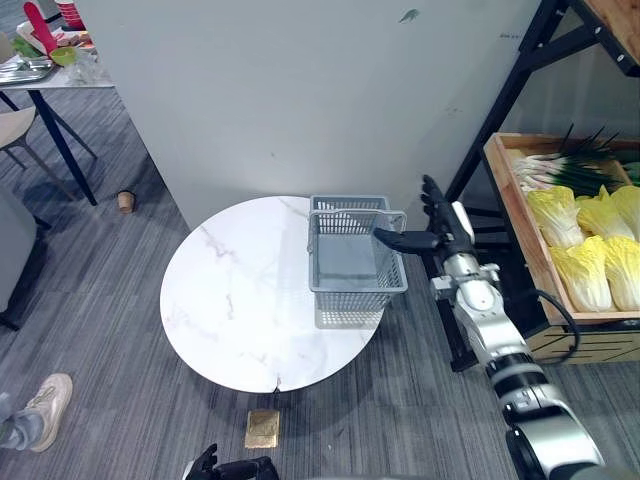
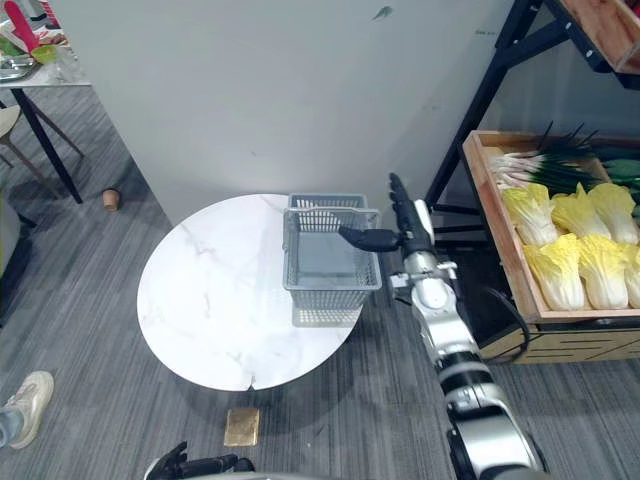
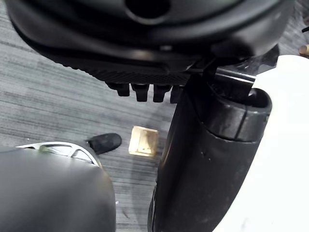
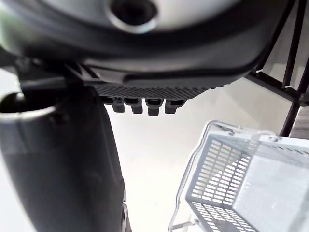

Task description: Pick vegetable in the basket

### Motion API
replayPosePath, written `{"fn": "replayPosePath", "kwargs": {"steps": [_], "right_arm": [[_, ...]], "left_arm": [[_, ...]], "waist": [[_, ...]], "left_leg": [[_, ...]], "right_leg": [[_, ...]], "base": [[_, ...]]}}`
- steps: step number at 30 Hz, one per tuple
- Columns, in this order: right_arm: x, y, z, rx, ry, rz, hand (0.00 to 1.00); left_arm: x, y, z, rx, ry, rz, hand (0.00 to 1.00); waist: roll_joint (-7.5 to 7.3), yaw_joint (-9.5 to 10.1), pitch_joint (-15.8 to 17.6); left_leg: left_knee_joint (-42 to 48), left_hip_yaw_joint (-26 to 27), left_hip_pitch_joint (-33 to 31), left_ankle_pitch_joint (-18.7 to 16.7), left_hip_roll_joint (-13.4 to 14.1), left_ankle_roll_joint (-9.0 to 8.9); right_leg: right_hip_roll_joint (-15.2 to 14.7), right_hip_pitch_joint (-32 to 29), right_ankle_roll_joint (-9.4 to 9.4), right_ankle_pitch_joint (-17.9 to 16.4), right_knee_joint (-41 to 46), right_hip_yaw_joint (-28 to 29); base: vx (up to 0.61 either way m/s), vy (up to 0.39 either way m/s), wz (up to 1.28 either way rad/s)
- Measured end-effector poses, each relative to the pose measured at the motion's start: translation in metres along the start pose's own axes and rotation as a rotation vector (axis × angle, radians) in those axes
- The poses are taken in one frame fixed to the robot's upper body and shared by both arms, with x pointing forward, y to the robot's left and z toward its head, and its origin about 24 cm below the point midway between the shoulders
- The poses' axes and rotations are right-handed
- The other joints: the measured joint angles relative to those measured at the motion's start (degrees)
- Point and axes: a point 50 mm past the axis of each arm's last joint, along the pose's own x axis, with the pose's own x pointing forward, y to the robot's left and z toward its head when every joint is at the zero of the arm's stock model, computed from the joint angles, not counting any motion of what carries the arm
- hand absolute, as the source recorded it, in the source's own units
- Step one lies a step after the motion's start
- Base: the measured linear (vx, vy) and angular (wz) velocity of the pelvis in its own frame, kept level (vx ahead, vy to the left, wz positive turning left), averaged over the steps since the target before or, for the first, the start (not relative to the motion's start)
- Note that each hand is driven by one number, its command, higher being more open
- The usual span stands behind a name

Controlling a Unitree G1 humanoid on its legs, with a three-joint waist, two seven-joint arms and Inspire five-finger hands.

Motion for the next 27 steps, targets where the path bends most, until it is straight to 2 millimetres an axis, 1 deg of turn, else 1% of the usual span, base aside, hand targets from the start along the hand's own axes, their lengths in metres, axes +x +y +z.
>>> {"fn": "replayPosePath", "kwargs": {"steps": [1, 2, 4, 7, 8, 11, 13, 14, 15, 16, 17, 18, 20, 21, 25, 27], "right_arm": [[0.005, -0.001, 0.001, -0.037, 0.014, 0.021, 1.00], [0.014, -0.003, 0.005, -0.086, 0.023, 0.037, 1.00], [0.023, -0.005, 0.012, -0.119, 0.025, 0.035, 1.00], [0.029, -0.007, 0.015, -0.159, 0.035, 0.037, 1.00], [0.032, -0.007, 0.019, -0.198, 0.032, 0.043, 1.00], [0.040, -0.006, 0.027, -0.260, 0.028, 0.056, 1.00], [0.042, -0.007, 0.027, -0.289, 0.040, 0.055, 1.00], [0.045, -0.008, 0.029, -0.308, 0.046, 0.053, 1.00], [0.046, -0.009, 0.030, -0.318, 0.046, 0.053, 1.00], [0.048, -0.010, 0.032, -0.343, 0.046, 0.052, 1.00], [0.048, -0.010, 0.032, -0.350, 0.047, 0.050, 1.00], [0.047, -0.011, 0.028, -0.376, 0.068, 0.054, 1.00], [0.047, -0.012, 0.025, -0.384, 0.090, 0.052, 1.00], [0.047, -0.012, 0.025, -0.390, 0.096, 0.050, 1.00], [0.047, -0.012, 0.023, -0.428, 0.105, 0.056, 1.00], [0.050, -0.011, 0.025, -0.456, 0.111, 0.060, 1.00]], "left_arm": [[0.000, -0.001, -0.001, -0.010, 0.002, -0.002, 1.00], [-0.001, -0.001, -0.002, -0.011, 0.006, -0.001, 1.00], [-0.001, -0.001, -0.004, -0.013, 0.012, 0.000, 1.00], [-0.002, -0.001, -0.009, -0.027, 0.023, 0.003, 1.00], [-0.003, -0.002, -0.009, -0.033, 0.022, 0.001, 1.00], [-0.002, -0.004, -0.006, -0.045, 0.007, -0.004, 1.00], [-0.002, -0.005, -0.006, -0.050, 0.005, -0.007, 1.00], [-0.002, -0.005, -0.005, -0.051, 0.002, -0.010, 1.00], [-0.002, -0.005, -0.004, -0.051, -0.002, -0.013, 1.00], [-0.001, -0.006, -0.002, -0.052, -0.008, -0.016, 1.00], [-0.001, -0.007, -0.001, -0.053, -0.009, -0.018, 1.00], [-0.001, -0.007, -0.001, -0.055, -0.009, -0.019, 1.00], [-0.001, -0.006, 0.000, -0.054, -0.017, -0.018, 1.00], [-0.001, -0.006, 0.002, -0.054, -0.022, -0.018, 1.00], [-0.001, -0.006, 0.006, -0.052, -0.040, -0.020, 1.00], [-0.001, -0.006, 0.006, -0.051, -0.045, -0.021, 1.00]], "waist": [[0.27, 0.51, 0.2], [0.57, 0.65, 0.4], [0.81, 0.63, 0.9], [1.12, 0.72, 1.2], [1.49, 0.71, 1.4], [1.95, 0.72, 1.8], [2.13, 0.72, 2.1], [2.14, 0.73, 2.3], [2.07, 0.73, 2.6], [1.91, 0.68, 2.9], [2.10, 0.61, 3.1], [2.15, 0.67, 3.3], [1.90, 0.84, 3.4], [1.64, 0.90, 3.6], [1.22, 1.71, 3.8], [1.19, 1.79, 3.8]], "left_leg": [[-0.1, -0.1, -0.2, 0.1, 0.0, -0.02], [-0.2, -0.5, -0.9, 0.4, 0.0, 0.01], [-0.3, -1.4, -1.7, 0.7, -0.1, 0.08], [-0.3, -2.4, -2.2, 1.1, -0.1, 0.14], [-0.3, -3.0, -2.5, 1.1, -0.1, 0.14], [-0.3, -3.4, -3.7, 1.5, -0.5, 0.33], [-0.3, -3.8, -3.9, 1.6, -0.9, 0.35], [-0.3, -4.0, -4.2, 1.4, -1.4, 0.17], [-0.3, -4.3, -4.3, 1.4, -1.7, 0.18], [-0.3, -4.8, -4.7, 1.5, -2.4, 0.27], [-0.3, -5.1, -4.8, 1.5, -2.5, 0.32], [-0.3, -5.5, -4.9, 1.5, -2.6, 0.39], [-0.3, -5.8, -5.1, 1.6, -2.9, 0.67], [-0.3, -6.0, -5.4, 1.7, -3.2, 1.22], [-0.3, -6.3, -5.6, 1.6, -3.6, 1.62], [-0.2, -6.6, -5.3, 1.6, -3.4, 1.62]], "right_leg": [[0.0, -0.2, 0.00, 0.0, 0.0, -0.1], [0.0, -0.7, 0.00, 0.0, 0.0, -0.4], [0.0, -1.1, -0.01, 0.0, -0.1, -0.8], [-0.1, -1.2, -0.01, 0.0, -0.2, -1.8], [-0.1, -1.2, -0.01, 0.0, -0.3, -2.2], [-0.4, -1.9, 0.00, 0.0, -1.3, -2.9], [-0.7, -1.6, 0.08, -0.1, -2.1, -3.8], [-1.2, -1.2, 0.37, -0.6, -3.1, -4.2], [-1.5, -1.2, 0.16, -1.0, -3.4, -4.5], [-2.1, -1.0, 0.47, -2.1, -3.9, -5.3], [-2.1, -1.0, 0.48, -2.1, -3.9, -5.5], [-2.2, -0.9, 0.52, -2.2, -4.2, -5.8], [-2.5, -0.7, 0.67, -2.2, -4.5, -6.3], [-2.7, -0.7, 0.92, -2.1, -4.6, -6.6], [-3.1, -0.8, 2.23, -1.4, -3.9, -6.8], [-3.0, -1.1, 2.33, -1.2, -2.2, -6.8]], "base": [[-0.09, -0.021, 0.04], [-0.07, -0.014, 0.08], [-0.07, -0.007, 0.15], [-0.06, 0.004, 0.13], [-0.06, 0.011, 0.10], [-0.08, 0.021, 0.01], [-0.07, 0.023, 0.05], [-0.07, 0.026, 0.06], [-0.07, 0.023, 0.10], [-0.06, 0.013, 0.11], [-0.06, 0.016, 0.15], [-0.04, 0.015, 0.11], [0.02, 0.020, 0.12], [0.07, 0.026, 0.10], [0.11, 0.023, 0.07], [0.09, 0.008, 0.11]]}}
